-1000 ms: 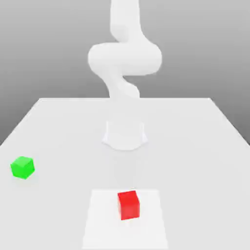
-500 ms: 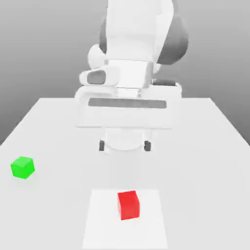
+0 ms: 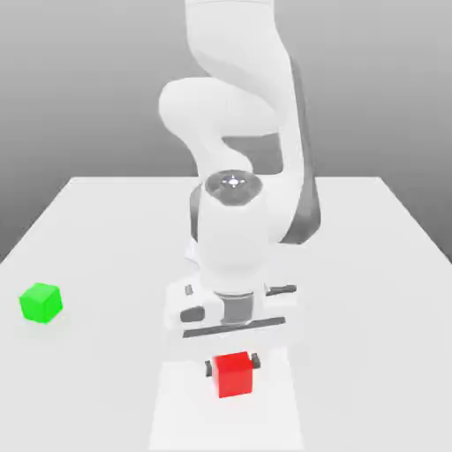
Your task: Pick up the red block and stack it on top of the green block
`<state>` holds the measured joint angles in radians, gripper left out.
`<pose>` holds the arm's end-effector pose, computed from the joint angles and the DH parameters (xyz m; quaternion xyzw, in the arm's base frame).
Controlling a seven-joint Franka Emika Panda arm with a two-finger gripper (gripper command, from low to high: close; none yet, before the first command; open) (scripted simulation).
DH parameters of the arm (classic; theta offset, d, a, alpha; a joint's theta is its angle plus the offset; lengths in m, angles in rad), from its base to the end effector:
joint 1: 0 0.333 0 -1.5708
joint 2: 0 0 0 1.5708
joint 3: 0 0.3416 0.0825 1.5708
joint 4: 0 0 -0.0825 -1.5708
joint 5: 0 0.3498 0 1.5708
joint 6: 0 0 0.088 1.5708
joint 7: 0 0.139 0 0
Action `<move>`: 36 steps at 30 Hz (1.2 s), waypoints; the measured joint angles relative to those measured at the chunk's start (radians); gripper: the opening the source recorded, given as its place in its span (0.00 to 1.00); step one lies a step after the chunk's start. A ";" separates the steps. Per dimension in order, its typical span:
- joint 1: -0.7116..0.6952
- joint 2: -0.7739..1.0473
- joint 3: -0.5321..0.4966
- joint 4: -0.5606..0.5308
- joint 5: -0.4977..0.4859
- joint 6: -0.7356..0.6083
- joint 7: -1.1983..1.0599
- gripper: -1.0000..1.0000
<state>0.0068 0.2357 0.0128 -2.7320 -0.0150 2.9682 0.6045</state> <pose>0.3897 0.0089 0.1767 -0.9596 0.2814 -0.0002 0.0003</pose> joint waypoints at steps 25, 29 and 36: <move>-0.419 -0.272 -0.198 -0.015 -0.007 -0.257 0.478 0.00; -0.528 -0.287 -0.246 -0.010 -0.018 -0.276 0.613 0.00; -0.709 -0.313 -0.331 -0.002 -0.037 -0.308 0.848 0.00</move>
<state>-0.7025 -0.0777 -0.3182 -2.7336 -0.0522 2.6601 1.4520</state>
